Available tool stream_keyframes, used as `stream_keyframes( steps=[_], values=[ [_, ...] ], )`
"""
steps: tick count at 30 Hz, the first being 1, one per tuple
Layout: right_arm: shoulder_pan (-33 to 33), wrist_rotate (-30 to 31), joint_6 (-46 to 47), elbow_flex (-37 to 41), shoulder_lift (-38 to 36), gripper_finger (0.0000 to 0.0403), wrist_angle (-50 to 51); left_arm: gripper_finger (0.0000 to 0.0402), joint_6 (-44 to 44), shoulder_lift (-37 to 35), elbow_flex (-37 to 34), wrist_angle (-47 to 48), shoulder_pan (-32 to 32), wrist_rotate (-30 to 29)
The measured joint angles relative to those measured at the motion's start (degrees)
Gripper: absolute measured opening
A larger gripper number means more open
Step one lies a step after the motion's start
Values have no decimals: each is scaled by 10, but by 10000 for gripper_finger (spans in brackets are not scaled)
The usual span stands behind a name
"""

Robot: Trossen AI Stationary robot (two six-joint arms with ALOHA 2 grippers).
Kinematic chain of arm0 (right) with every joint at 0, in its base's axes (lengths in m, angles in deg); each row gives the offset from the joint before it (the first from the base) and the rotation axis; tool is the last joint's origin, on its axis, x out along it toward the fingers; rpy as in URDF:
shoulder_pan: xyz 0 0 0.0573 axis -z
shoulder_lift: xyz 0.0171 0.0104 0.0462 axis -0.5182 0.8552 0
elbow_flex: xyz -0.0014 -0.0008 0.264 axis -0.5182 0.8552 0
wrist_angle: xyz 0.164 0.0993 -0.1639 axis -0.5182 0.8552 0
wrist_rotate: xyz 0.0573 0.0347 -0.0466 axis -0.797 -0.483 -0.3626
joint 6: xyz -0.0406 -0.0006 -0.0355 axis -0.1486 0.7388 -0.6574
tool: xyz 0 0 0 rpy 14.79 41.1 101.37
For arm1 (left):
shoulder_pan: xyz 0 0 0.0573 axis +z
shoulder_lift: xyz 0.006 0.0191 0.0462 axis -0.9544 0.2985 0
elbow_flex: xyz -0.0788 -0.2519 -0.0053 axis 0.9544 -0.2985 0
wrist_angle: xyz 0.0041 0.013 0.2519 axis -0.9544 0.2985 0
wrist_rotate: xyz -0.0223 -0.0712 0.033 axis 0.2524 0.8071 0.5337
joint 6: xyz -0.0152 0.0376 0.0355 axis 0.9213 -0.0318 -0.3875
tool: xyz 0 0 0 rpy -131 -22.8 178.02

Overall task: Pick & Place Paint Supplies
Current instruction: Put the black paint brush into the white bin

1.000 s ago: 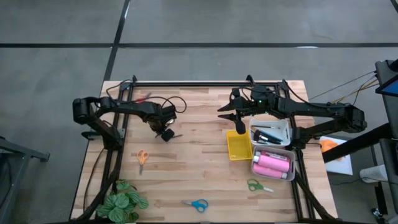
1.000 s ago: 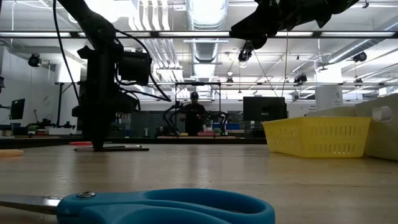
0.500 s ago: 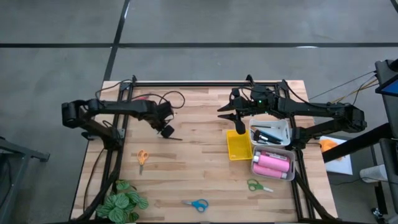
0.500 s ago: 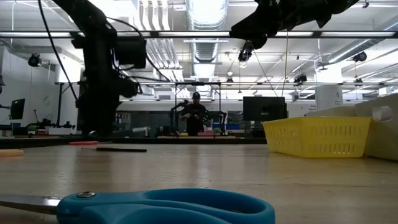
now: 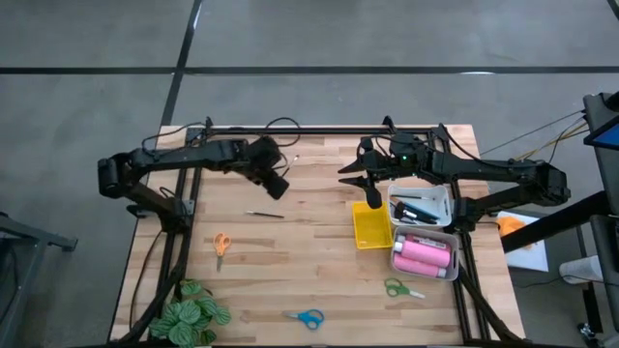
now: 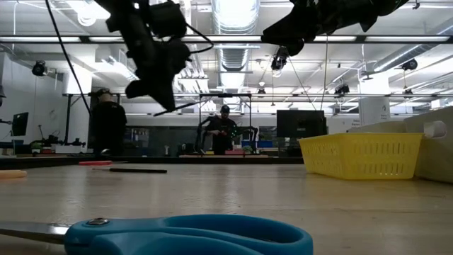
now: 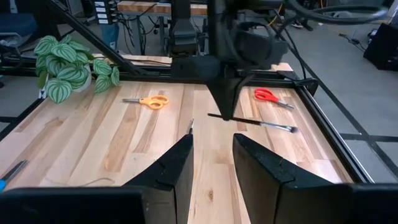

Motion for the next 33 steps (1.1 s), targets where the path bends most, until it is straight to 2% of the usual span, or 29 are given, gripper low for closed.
stream_keyframes(
  steps=[3,13,19,33],
  values=[
    [0,0,0,0,0,112,0,7,1,37,30,-13,0,7],
    [0,0,0,0,0,112,0,7,52,210,158,-17,-19,110],
    [0,0,0,0,0,112,0,7,102,283,219,-20,-44,117],
    [0,0,0,0,0,112,0,7,236,358,238,-94,-66,118]
  ],
)
